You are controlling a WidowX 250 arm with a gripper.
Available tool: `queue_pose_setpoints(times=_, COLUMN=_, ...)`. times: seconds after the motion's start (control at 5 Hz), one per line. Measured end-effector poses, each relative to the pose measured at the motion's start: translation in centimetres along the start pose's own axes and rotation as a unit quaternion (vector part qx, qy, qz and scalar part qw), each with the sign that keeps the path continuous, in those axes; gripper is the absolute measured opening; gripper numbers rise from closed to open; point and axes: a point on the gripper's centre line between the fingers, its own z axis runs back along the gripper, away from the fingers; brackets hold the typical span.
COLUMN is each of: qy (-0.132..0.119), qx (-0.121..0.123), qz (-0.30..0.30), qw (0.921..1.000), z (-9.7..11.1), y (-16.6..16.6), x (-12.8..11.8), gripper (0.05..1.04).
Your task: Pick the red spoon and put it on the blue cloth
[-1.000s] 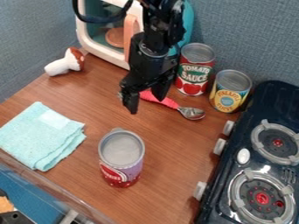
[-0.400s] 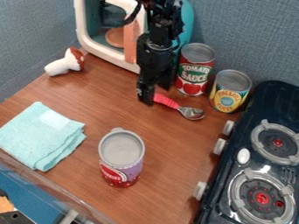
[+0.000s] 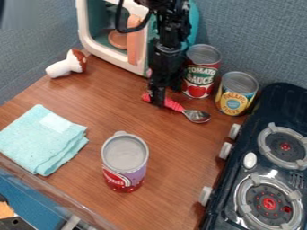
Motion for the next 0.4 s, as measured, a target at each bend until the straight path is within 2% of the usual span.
queue_pose_setpoints(times=0.2, qy=0.005, qx=0.012, qz=-0.002, qw=0.9999, z=-1.49, y=0.0, x=0.16, gripper=0.961)
queue_pose_setpoints(times=0.4, qy=-0.003, qx=0.011, qz=0.001, qw=0.9999, z=-1.75, y=0.14, x=0.43, gripper=0.806)
